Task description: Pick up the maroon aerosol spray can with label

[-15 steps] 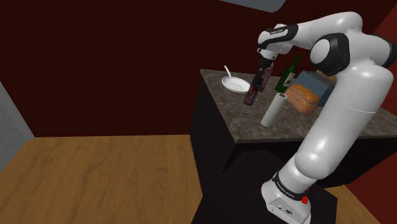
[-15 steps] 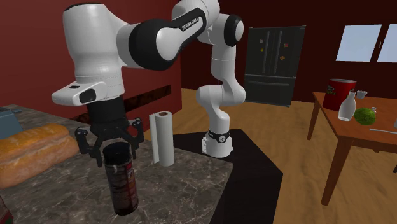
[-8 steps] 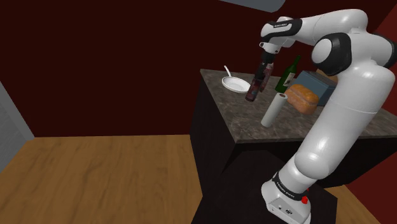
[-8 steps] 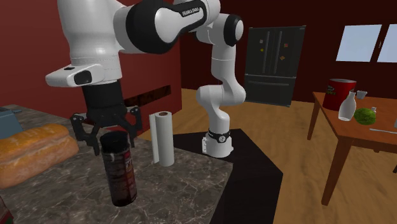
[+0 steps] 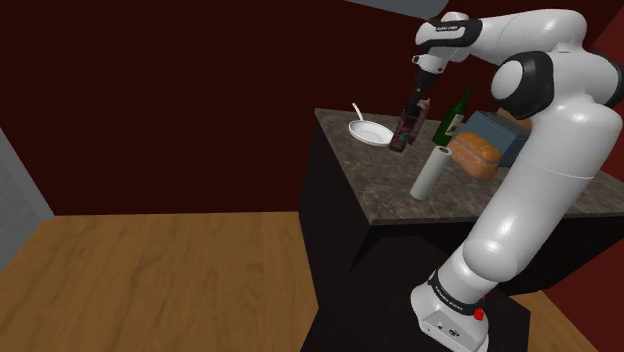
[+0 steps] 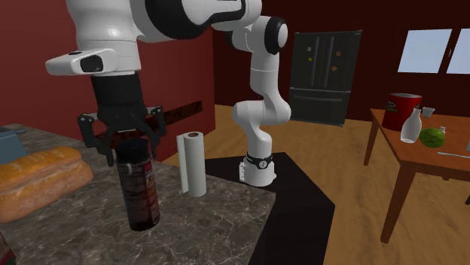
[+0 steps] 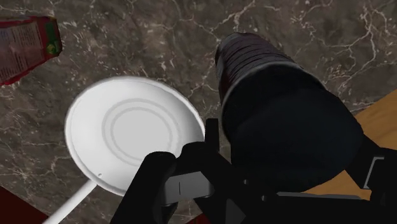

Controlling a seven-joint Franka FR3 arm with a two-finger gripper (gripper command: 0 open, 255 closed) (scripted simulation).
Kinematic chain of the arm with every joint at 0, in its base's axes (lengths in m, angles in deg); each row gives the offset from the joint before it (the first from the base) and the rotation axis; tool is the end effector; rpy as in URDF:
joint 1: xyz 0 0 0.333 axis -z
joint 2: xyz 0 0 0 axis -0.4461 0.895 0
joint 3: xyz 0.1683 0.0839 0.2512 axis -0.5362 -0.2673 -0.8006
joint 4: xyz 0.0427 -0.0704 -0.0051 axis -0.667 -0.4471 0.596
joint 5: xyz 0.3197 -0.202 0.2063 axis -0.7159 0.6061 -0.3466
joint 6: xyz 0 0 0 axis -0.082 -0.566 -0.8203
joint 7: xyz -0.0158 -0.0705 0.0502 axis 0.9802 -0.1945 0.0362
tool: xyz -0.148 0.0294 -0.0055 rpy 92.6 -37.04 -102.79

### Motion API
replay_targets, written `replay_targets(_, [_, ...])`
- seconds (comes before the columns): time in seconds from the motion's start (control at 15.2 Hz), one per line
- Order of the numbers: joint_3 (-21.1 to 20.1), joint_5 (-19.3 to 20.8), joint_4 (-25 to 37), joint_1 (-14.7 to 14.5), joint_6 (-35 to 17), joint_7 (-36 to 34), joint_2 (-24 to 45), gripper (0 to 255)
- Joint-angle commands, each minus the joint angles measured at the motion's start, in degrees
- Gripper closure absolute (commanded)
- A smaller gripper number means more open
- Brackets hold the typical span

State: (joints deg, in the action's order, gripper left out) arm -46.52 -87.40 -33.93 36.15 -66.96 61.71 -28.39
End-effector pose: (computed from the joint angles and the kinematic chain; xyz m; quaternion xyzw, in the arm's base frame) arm 0.4584 -0.4440 0.4859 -0.9951 -0.0964 -0.0182 0.0132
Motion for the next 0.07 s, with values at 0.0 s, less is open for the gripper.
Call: replay_targets(0.0, [0.02, 0.07, 0.34, 0.00, 0.41, -0.04, -0.12, 255])
